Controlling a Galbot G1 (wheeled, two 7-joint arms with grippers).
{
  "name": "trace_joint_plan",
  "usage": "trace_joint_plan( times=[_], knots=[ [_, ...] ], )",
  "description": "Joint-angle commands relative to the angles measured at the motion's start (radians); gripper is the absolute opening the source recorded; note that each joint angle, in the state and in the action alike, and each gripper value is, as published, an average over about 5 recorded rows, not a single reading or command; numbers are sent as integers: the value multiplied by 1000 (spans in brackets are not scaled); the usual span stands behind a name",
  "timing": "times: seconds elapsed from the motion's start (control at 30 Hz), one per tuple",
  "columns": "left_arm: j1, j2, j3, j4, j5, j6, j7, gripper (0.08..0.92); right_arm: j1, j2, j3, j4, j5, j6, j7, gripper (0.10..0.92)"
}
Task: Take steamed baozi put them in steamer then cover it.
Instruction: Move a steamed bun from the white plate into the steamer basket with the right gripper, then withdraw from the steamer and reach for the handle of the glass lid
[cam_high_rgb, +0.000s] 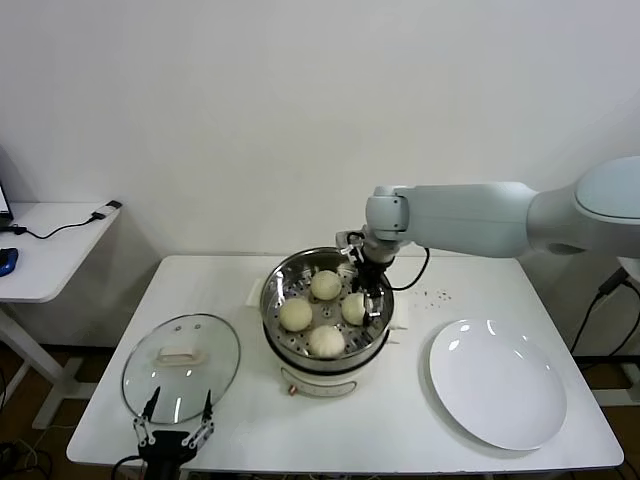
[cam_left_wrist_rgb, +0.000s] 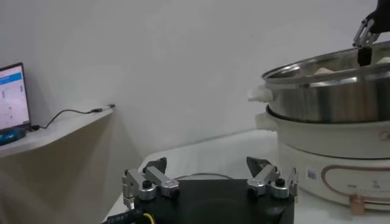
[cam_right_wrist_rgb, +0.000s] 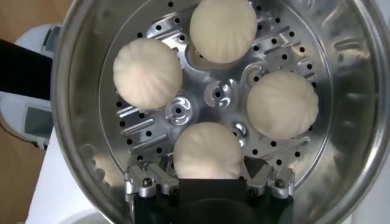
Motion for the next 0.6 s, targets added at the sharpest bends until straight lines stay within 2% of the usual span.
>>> trace_joint_plan(
  times=[0.03, 0.23, 0.43, 0.6],
  knots=[
    [-2, -1, 5, -5, 6, 3, 1, 823, 49, -64, 35, 11, 21, 24, -25, 822],
    [-2, -1, 9, -5, 19, 1, 0, 823, 102, -183, 83, 52, 59, 114, 5, 823],
    [0, 5, -7, -1, 50, -16, -1, 823, 64, -380, 196, 129, 162, 294, 211, 823],
    [-5, 4, -17, -4, 50, -10, 1, 823, -102, -579, 374, 223, 250, 406, 401, 823]
  ],
)
